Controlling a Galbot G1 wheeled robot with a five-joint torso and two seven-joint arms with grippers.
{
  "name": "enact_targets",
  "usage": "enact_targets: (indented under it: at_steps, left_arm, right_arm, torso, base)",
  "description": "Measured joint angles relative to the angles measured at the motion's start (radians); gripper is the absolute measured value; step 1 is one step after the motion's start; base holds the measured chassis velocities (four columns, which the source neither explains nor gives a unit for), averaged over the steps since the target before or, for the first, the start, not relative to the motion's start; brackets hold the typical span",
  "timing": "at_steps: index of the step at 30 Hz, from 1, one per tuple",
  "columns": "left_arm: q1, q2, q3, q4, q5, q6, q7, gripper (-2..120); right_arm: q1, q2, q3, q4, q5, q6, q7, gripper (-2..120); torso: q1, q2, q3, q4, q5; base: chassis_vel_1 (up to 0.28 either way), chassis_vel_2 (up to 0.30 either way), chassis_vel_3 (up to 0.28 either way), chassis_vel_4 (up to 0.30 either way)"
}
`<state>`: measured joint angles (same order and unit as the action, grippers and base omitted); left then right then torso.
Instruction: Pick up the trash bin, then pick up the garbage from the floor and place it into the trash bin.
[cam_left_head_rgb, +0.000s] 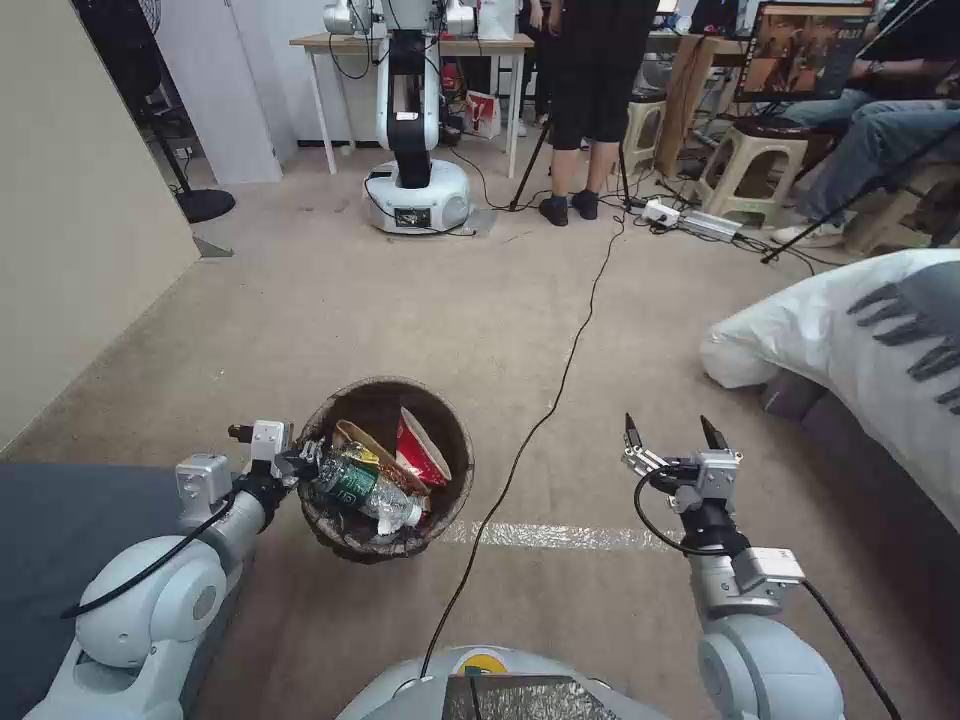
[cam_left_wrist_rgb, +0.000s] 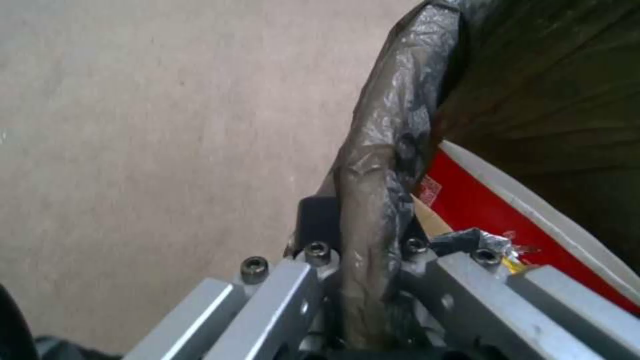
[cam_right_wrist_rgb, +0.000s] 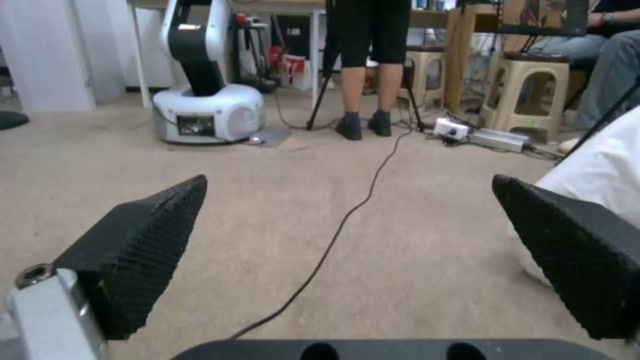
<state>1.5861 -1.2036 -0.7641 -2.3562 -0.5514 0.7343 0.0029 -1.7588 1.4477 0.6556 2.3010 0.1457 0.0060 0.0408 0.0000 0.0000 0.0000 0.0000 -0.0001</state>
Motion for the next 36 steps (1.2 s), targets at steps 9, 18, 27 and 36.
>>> enact_targets:
  at_steps: [9, 18, 27, 36]
  left_arm:
    - [0.030, -0.008, 0.013, 0.045, -0.025, 0.001, -0.028, 2]
    - [0.031, -0.020, 0.018, 0.099, -0.072, 0.002, -0.056, 2]
    - [0.012, -0.043, 0.028, 0.146, -0.099, 0.003, -0.081, 2]
    - [-0.020, -0.047, 0.035, 0.195, -0.131, 0.002, -0.092, 2]
  right_arm:
    - [0.008, 0.002, -0.012, -0.016, 0.000, 0.001, 0.000, 100]
    - [0.014, 0.002, -0.029, -0.029, -0.001, 0.003, 0.000, 100]
    - [0.025, -0.011, -0.042, -0.040, -0.001, 0.003, 0.000, 100]
    - [0.028, -0.011, -0.046, -0.044, -0.002, 0.002, 0.001, 100]
  torso:
    - [0.000, 0.000, 0.000, 0.0000, 0.0000]
    - [0.000, 0.000, 0.000, 0.0000, 0.0001]
    - [0.000, 0.000, 0.000, -0.0001, 0.0001]
    - [0.000, 0.000, 0.000, 0.0000, 0.0001]
  base:
    - [0.000, 0.000, 0.000, 0.000]
    - [0.000, 0.000, 0.000, 0.000]
    - [0.000, 0.000, 0.000, 0.000]
    - [0.000, 0.000, 0.000, 0.000]
